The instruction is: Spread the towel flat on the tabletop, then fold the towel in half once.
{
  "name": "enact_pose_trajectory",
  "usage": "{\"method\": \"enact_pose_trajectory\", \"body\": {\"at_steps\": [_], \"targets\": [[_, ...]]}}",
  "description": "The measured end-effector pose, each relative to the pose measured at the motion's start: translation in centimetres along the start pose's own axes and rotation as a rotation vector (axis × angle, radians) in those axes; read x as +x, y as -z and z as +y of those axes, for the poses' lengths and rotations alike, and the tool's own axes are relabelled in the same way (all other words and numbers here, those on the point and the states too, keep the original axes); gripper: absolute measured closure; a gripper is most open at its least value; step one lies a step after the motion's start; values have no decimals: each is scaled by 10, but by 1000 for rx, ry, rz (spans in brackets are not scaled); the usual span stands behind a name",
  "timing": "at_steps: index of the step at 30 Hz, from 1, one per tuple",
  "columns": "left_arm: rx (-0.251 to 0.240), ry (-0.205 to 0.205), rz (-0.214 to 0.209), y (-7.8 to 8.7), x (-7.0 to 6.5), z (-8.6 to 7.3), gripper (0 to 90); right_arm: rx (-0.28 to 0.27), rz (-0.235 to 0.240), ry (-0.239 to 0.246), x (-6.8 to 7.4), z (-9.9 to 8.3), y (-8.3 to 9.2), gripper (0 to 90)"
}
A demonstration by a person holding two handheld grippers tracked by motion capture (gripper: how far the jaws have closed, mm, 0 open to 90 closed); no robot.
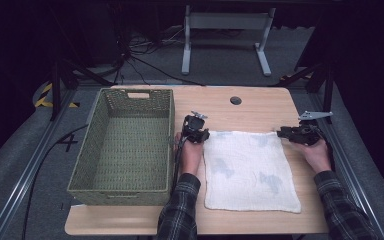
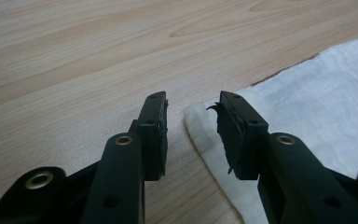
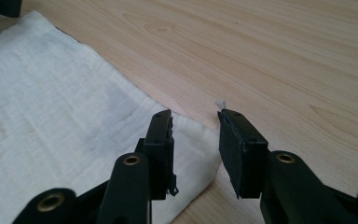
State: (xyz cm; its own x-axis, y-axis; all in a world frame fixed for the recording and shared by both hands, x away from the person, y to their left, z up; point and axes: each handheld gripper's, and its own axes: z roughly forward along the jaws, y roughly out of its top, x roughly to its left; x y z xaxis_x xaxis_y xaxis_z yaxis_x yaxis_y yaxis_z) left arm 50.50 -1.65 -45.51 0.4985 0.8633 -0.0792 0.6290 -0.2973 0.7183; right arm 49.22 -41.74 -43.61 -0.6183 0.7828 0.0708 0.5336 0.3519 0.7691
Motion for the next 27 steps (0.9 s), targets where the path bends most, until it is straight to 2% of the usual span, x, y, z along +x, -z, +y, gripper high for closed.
{"method": "enact_pose_trajectory", "body": {"at_steps": [6,13,18,20,21,24,26,27], "targets": [[8,1,-1,-4,2,-2,619,16,-14,-30,-5,-2,-13,641],[18,-11,2,-8,0,-3,608,42,-35,-38,-7,-3,-19,653],[21,-21,9,-8,0,-3,606,63,-43,-21,-7,-4,-23,680],[19,-36,14,-9,-1,-3,613,66,-49,-13,-7,-4,-23,733],[15,-37,7,-9,-2,-3,633,65,-52,-7,-6,-4,-23,751],[25,-57,-10,-8,-4,-3,778,63,-43,-1,-3,-6,-23,840],[30,-52,-21,-8,-5,-2,851,63,-35,-3,-3,-6,-23,855],[33,-46,-22,-7,-5,-2,860,62,-35,-4,-3,-7,-22,857]]}}
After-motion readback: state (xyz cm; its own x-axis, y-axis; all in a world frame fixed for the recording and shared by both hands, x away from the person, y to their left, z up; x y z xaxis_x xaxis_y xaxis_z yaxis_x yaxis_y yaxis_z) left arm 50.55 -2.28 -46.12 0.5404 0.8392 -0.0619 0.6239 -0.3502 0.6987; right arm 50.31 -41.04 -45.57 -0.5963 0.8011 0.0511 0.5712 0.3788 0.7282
